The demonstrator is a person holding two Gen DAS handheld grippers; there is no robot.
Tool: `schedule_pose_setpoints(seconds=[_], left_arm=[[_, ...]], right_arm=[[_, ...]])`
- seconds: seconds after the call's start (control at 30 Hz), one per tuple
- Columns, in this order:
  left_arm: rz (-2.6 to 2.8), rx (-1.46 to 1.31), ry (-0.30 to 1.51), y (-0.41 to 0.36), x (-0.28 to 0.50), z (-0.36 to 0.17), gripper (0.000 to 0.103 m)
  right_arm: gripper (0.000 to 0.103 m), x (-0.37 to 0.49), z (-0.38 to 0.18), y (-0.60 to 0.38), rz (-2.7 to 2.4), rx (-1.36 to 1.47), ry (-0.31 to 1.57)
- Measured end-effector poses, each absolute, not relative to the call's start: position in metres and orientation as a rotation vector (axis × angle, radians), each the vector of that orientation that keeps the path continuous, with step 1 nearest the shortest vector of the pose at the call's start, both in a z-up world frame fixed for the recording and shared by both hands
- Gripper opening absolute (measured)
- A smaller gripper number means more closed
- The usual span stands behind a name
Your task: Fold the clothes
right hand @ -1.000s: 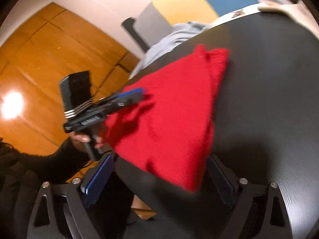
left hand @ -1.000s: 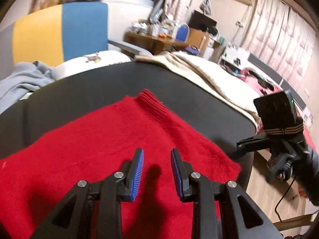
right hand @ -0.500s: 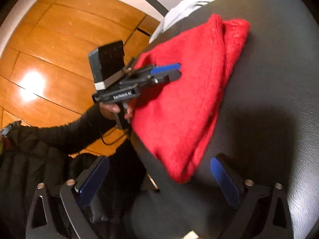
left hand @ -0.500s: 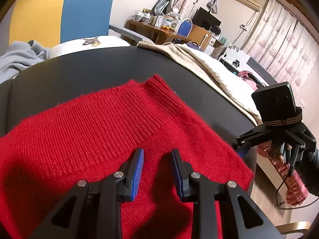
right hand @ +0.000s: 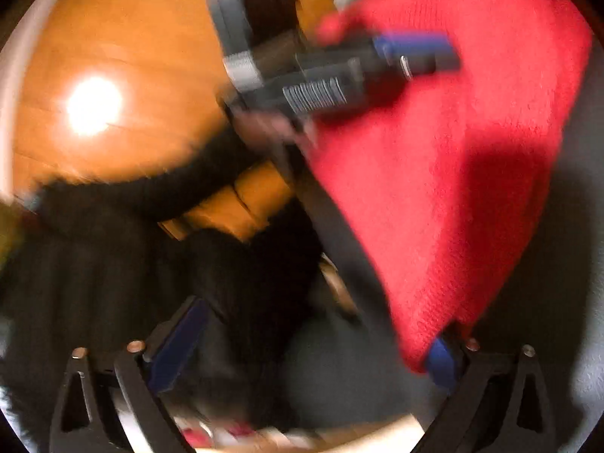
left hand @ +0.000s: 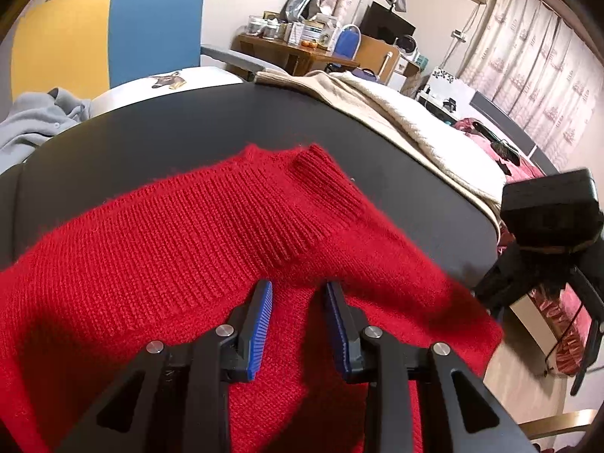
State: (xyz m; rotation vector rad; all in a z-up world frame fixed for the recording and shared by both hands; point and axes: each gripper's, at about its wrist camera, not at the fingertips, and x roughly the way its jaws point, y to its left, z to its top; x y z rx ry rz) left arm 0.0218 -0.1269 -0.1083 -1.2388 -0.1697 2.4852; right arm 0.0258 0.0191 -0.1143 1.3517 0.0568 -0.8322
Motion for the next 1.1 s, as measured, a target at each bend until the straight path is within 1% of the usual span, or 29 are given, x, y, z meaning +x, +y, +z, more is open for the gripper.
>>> schedule_pose_setpoints(seconds=[0.07, 0.1, 0.27, 0.3, 0.33, 0.37, 0.43, 0.53, 0.63, 0.7, 0.8, 0.87, 0.97, 1.03, 1.1], left_arm=[[2.489, -1.242, -0.177, -0.126, 0.022, -0.109, 0.03], [2.494, -1.239, -0.201, -0.128, 0.023, -0.109, 0.03], [2.525, -1.211, -0.328, -0.133, 0.031, -0.108, 0.028], [2.529, -1.2, -0.328, -0.133, 0.033, -0.106, 0.028], [2.532, -1.188, -0.332, -0.134, 0.036, -0.104, 0.029], [2.533, -1.175, -0.364, -0.138, 0.04, -0.1, 0.029], [2.553, -1.137, -0.434, -0.153, 0.053, -0.091, 0.03], [2.63, -1.084, -0.534, -0.192, 0.09, -0.078, 0.031], [2.752, -1.066, -0.62, -0.246, 0.147, -0.069, 0.031], [2.833, -1.051, -0.68, -0.282, 0.184, -0.063, 0.032], [2.943, -1.036, -0.779, -0.335, 0.244, -0.058, 0.033], [2.989, -1.054, -0.862, -0.369, 0.287, -0.063, 0.036], [3.0, -1.129, -0.89, -0.401, 0.326, -0.077, 0.037], [2.931, -1.158, -0.907, -0.411, 0.333, -0.09, 0.038], [2.858, -1.181, -0.92, -0.419, 0.333, -0.102, 0.038]], right_arm=[[0.097, 0.025, -0.112, 0.019, -0.851, 1.38, 0.129], [0.097, 0.022, -0.111, 0.021, -0.87, 1.391, 0.135], [0.097, 0.005, -0.1, 0.043, -1.059, 1.404, 0.083], [0.097, 0.002, -0.097, 0.05, -1.111, 1.41, 0.065], [0.098, -0.001, -0.094, 0.058, -1.186, 1.421, 0.064], [0.103, -0.004, -0.09, 0.067, -1.287, 1.438, 0.084], [0.103, -0.011, -0.082, 0.079, -1.434, 1.465, 0.094], [0.103, -0.009, -0.05, 0.074, -1.554, 1.355, 0.046], [0.103, 0.003, -0.023, 0.037, -1.584, 1.184, 0.037], [0.103, 0.011, -0.016, -0.003, -1.596, 1.089, 0.063], [0.103, 0.02, -0.024, -0.067, -1.608, 1.02, 0.104], [0.103, 0.024, -0.036, -0.103, -1.637, 1.008, 0.131], [0.103, 0.023, -0.056, -0.141, -1.713, 0.996, 0.175], [0.103, 0.021, -0.068, -0.153, -1.79, 0.978, 0.224], [0.103, 0.012, -0.084, -0.148, -1.795, 0.986, 0.225]])
